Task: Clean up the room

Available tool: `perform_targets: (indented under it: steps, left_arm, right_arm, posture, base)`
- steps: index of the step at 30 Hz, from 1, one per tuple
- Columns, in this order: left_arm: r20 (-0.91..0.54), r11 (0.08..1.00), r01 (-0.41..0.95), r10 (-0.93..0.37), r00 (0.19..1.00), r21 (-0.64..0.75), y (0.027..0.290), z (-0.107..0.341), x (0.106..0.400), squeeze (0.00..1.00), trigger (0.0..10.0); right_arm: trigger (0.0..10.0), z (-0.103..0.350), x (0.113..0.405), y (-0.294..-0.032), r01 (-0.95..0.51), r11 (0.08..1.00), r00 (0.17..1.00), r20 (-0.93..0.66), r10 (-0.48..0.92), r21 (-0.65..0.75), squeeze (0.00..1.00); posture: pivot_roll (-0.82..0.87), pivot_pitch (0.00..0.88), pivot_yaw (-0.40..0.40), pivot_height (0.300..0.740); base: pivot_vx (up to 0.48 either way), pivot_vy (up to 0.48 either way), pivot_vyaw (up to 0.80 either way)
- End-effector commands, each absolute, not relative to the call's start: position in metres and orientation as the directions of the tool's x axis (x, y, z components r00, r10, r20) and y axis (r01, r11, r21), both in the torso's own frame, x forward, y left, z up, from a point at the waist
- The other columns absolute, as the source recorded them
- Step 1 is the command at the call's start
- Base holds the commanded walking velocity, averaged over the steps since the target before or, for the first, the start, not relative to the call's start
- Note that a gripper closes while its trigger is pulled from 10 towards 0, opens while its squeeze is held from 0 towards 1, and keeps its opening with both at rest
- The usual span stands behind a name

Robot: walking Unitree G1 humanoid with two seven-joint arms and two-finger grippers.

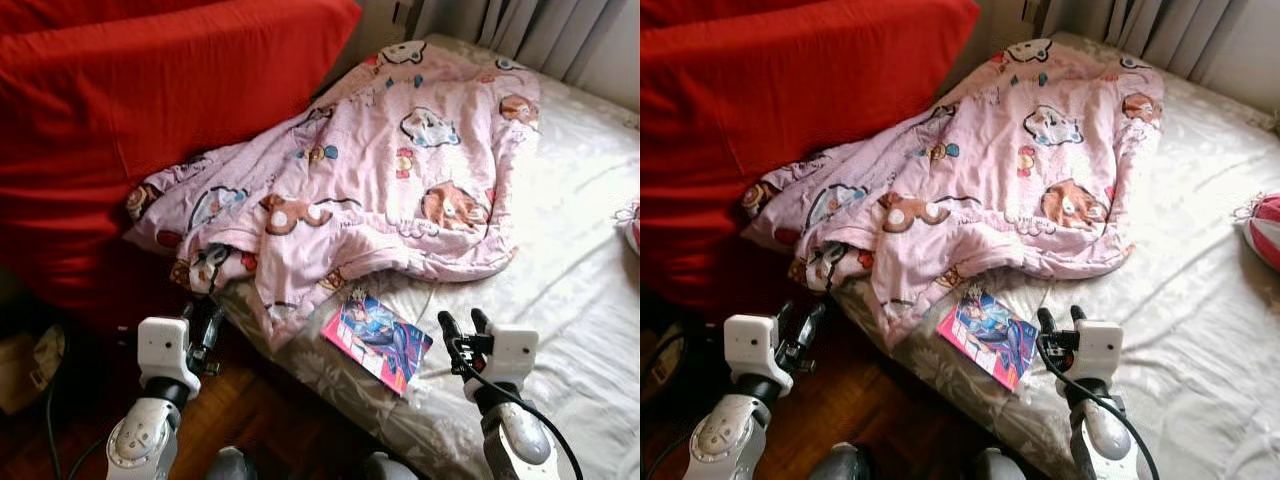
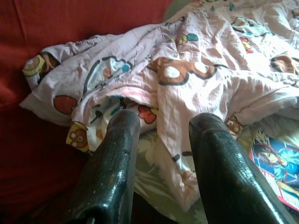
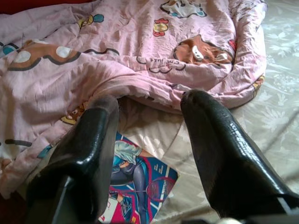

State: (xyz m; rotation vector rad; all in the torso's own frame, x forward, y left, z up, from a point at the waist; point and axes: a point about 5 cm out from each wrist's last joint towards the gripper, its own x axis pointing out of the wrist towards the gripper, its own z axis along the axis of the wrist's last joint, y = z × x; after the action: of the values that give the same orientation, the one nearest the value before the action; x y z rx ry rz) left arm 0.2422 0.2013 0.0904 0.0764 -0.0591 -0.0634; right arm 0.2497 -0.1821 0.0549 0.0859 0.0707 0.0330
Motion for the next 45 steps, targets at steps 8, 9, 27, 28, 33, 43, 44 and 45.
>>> perform_targets:
  steps: [8, 9, 27, 28, 33, 43, 44, 45]
  left_arm:
    - [0.032, 0.995, 0.074, -0.076, 0.997, 0.072, 0.199, 0.087, 0.236, 0.00, 10.0]
    - [0.031, 0.995, 0.074, -0.077, 0.997, 0.072, 0.199, 0.087, 0.236, 0.00, 10.0]
    - [0.016, 0.994, 0.089, -0.090, 0.996, 0.066, 0.195, 0.085, 0.235, 0.00, 10.0]
    - [0.014, 0.994, 0.090, -0.091, 0.996, 0.066, 0.195, 0.085, 0.235, 0.00, 10.0]
    - [0.009, 0.993, 0.096, -0.097, 0.995, 0.063, 0.194, 0.085, 0.236, 0.00, 10.0]
    - [0.005, 0.993, 0.101, -0.101, 0.995, 0.059, 0.193, 0.086, 0.237, 0.00, 10.0]
    - [0.005, 0.993, 0.101, -0.102, 0.995, 0.058, 0.193, 0.086, 0.237, 0.00, 10.0]
    - [0.006, 0.993, 0.101, -0.102, 0.995, 0.058, 0.193, 0.086, 0.237, 0.00, 10.0]
  right_arm:
    - [10.0, 0.048, 0.244, -0.181, -0.020, 0.995, 0.994, -0.102, 0.030, 0.096, 0.00]
    - [10.0, 0.047, 0.243, -0.180, -0.023, 0.995, 0.993, -0.109, 0.034, 0.095, 0.00]
    - [10.0, 0.040, 0.242, -0.177, -0.024, 0.994, 0.988, -0.147, 0.040, 0.109, 0.00]
    - [10.0, 0.040, 0.242, -0.176, -0.027, 0.993, 0.988, -0.151, 0.043, 0.111, 0.00]
    - [10.0, 0.038, 0.241, -0.175, -0.028, 0.992, 0.986, -0.158, 0.047, 0.120, 0.00]
    - [10.0, 0.037, 0.242, -0.170, -0.050, 0.991, 0.983, -0.169, 0.070, 0.123, 0.00]
    - [10.0, 0.037, 0.242, -0.169, -0.051, 0.991, 0.983, -0.168, 0.072, 0.125, 0.00]
    - [10.0, 0.037, 0.243, -0.169, -0.054, 0.991, 0.982, -0.171, 0.075, 0.126, 0.00]
  posture:
    - [-0.04, 0.232, -0.074, 0.646]
    - [-0.04, 0.230, -0.073, 0.646]
    - [-0.04, 0.241, -0.072, 0.631]
    - [-0.04, 0.241, -0.072, 0.631]
    - [-0.04, 0.247, -0.072, 0.631]
    - [-0.03, 0.255, -0.069, 0.626]
    - [-0.03, 0.257, -0.069, 0.621]
    - [-0.03, 0.257, -0.069, 0.616]
  base:
    - [0.000, 0.000, 0.00]
    - [0.000, 0.000, 0.00]
    - [0.000, 0.000, 0.00]
    - [0.000, 0.000, 0.00]
    - [0.000, 0.000, 0.00]
    - [0.000, 0.000, 0.00]
    - [0.000, 0.000, 0.00]
    - [0.000, 0.000, 0.00]
